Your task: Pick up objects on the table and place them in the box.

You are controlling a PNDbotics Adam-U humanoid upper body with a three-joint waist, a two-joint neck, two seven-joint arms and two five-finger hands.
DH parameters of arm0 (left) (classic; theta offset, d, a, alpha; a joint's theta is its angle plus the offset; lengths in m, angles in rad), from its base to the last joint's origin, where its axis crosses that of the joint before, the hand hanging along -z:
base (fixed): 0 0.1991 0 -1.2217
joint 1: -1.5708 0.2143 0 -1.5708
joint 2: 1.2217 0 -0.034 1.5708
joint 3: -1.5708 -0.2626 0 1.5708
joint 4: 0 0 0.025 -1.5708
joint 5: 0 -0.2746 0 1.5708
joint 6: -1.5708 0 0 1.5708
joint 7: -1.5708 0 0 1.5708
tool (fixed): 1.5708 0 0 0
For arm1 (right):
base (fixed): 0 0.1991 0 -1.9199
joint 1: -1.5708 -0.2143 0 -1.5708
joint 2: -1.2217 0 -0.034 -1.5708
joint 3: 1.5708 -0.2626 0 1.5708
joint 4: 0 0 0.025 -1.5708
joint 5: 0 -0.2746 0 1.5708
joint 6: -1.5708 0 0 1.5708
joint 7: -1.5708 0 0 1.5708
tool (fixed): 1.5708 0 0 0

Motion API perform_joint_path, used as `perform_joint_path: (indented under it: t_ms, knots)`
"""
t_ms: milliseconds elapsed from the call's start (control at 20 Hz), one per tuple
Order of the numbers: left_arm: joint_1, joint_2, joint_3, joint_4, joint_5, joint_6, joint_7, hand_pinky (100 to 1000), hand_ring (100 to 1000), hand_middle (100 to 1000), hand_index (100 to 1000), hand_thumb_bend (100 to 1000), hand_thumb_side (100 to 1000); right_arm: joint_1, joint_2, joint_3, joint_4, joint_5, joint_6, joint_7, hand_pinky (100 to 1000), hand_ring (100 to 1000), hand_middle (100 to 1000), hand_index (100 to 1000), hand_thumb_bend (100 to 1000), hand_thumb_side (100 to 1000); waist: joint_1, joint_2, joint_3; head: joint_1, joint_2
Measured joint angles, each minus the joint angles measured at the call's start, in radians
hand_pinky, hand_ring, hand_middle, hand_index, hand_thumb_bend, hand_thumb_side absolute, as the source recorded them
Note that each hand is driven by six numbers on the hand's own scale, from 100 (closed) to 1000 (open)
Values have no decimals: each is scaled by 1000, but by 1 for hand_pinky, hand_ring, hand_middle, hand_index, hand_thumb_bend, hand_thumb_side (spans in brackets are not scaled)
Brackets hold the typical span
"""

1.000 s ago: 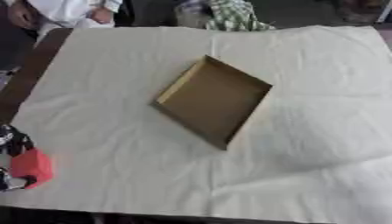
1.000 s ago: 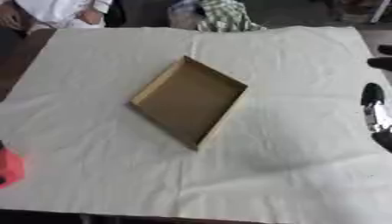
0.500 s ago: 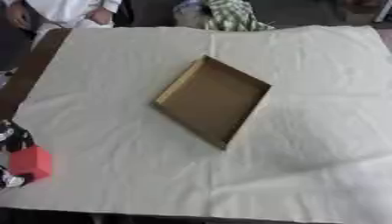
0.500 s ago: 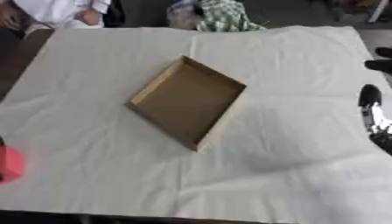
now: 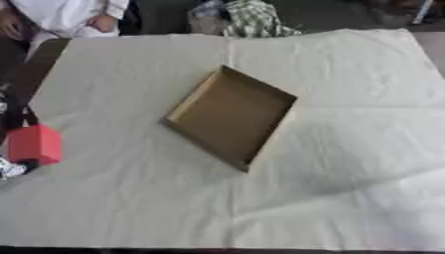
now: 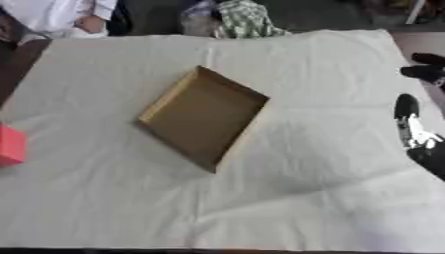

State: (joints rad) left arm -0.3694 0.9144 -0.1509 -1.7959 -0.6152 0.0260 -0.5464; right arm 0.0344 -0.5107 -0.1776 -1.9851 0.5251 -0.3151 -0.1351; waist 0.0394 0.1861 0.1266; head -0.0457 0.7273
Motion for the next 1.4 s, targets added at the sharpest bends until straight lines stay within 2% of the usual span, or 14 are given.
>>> perform_joint_path:
  t_ms: [250,500,700,950,1400]
  knots:
    - [-150,-31,-44,18,22,-19,-22,550,569,433,580,245,100,-9,-4,6,0,-8,-3,4,896,823,864,823,100,888,2,-1,-9,-4,0]
    - [-333,-139,-102,105,40,-46,-64,549,568,431,579,216,100,-18,-5,12,0,-16,-11,13,896,823,864,823,100,887,-3,-2,-22,-1,0]
    - [-444,-233,-147,210,30,-74,-99,549,567,433,581,217,100,-28,-6,14,0,-23,-18,22,896,822,864,823,100,887,-4,0,-33,5,-1]
    - [-533,-333,-173,333,-16,-110,-98,547,564,429,578,215,100,-46,-6,22,0,-36,-24,34,895,821,863,822,100,887,-3,9,-47,15,-1]
    - [-637,-466,-179,489,-103,-167,-60,544,560,424,572,188,100,-65,-5,30,0,-54,-28,47,895,819,861,821,100,887,-3,23,-66,28,-13]
